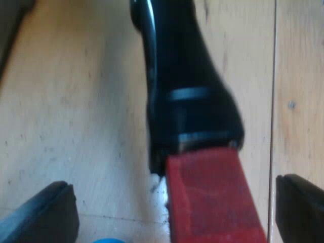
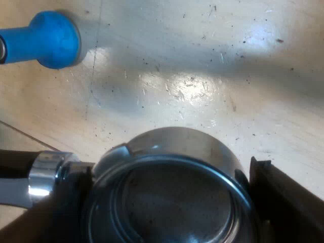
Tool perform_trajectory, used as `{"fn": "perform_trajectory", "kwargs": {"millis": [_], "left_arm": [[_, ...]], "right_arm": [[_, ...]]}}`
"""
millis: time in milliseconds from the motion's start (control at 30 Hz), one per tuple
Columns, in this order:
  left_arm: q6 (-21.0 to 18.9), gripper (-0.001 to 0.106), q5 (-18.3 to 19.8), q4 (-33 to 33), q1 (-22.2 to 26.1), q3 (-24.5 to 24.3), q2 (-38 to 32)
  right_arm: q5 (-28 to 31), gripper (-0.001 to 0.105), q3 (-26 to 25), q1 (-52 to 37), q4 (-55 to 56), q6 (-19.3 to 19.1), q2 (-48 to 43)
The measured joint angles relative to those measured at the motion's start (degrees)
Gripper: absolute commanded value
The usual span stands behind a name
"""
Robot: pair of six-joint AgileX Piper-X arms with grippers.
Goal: Put the handle in the coffee machine
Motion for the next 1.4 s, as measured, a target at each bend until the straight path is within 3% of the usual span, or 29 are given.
{"fn": "perform_trajectory", "kwargs": {"millis": [267, 567, 767, 933, 1133, 1400], "left_arm": [[0.19, 0.081, -1.03, -4.43, 0.0, 0.11, 0.0], [0.27, 0.076, -1.04, -4.62, 0.0, 0.11, 0.0], [0.27, 0.06, -1.13, -4.62, 0.0, 0.11, 0.0], [0.27, 0.029, -1.13, -4.36, 0.0, 0.11, 0.0], [0.17, 0.002, -1.36, -4.16, 0.0, 0.11, 0.0], [0.17, 0.0, -1.36, -4.2, 0.0, 0.11, 0.0]], "right_arm": [[-0.16, 0.0, 0.0, 0.0, 0.0, 0.15, 0.0], [-0.16, 0.0, 0.0, 0.0, 0.0, 0.2, 0.0], [-0.16, 0.0, 0.0, 0.0, 0.0, 0.34, 0.0], [0.16, 0.0, 0.0, 0.0, 0.0, 1.06, 0.0], [1.15, 0.0, 0.0, -0.17, -0.76, 2.13, 0.0], [1.15, 0.0, 0.0, -0.17, -0.81, 1.88, 0.0]]}}
